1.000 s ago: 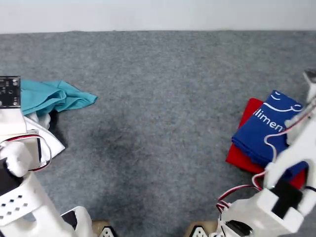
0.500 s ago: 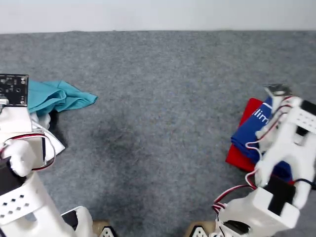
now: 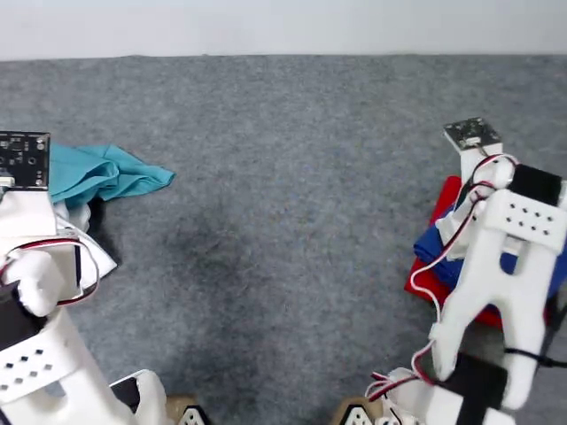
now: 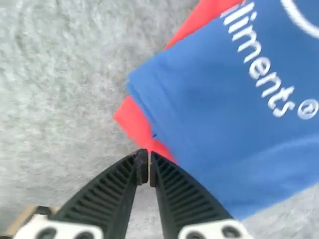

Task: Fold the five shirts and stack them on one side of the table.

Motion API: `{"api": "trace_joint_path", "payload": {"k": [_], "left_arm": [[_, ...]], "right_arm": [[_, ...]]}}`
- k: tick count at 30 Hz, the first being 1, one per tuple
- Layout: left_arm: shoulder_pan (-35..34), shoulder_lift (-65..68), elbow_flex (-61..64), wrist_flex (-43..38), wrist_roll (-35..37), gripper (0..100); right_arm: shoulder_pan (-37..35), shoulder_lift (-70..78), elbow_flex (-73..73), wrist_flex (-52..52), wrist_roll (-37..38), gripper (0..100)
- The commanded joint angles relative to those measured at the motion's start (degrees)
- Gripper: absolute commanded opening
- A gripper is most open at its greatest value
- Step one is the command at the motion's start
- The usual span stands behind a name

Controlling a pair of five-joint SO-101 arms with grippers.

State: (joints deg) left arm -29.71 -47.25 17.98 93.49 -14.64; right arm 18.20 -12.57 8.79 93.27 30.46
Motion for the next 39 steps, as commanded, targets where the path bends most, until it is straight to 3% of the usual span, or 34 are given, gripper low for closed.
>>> {"api": "trace_joint_path", "payload": {"k": [1,11,17,26,34,39], "left_arm": [[0.26,2.64,2.95,-3.34,-4.31,6],[-4.13,20.13,4.53,-12.22,-5.89,22],[-7.82,32.26,4.62,-18.64,-13.63,24],[-8.62,51.69,4.44,-27.69,-20.92,24],[-6.68,66.02,0.13,-30.07,-21.63,23],[-5.89,70.24,-6.90,-27.43,-21.54,6]], "right_arm": [[-1.19,-3.65,-2.90,3.91,-8.09,0.9],[-0.92,-3.74,-2.64,9.19,-15.12,0.9],[-1.01,-4.18,2.11,9.19,-15.38,0.9],[-1.01,-4.26,10.64,9.19,-15.38,0.9],[-1.10,-4.26,10.90,9.10,-15.47,0.9],[-1.10,-4.26,10.99,9.19,-15.47,0.9]]}}
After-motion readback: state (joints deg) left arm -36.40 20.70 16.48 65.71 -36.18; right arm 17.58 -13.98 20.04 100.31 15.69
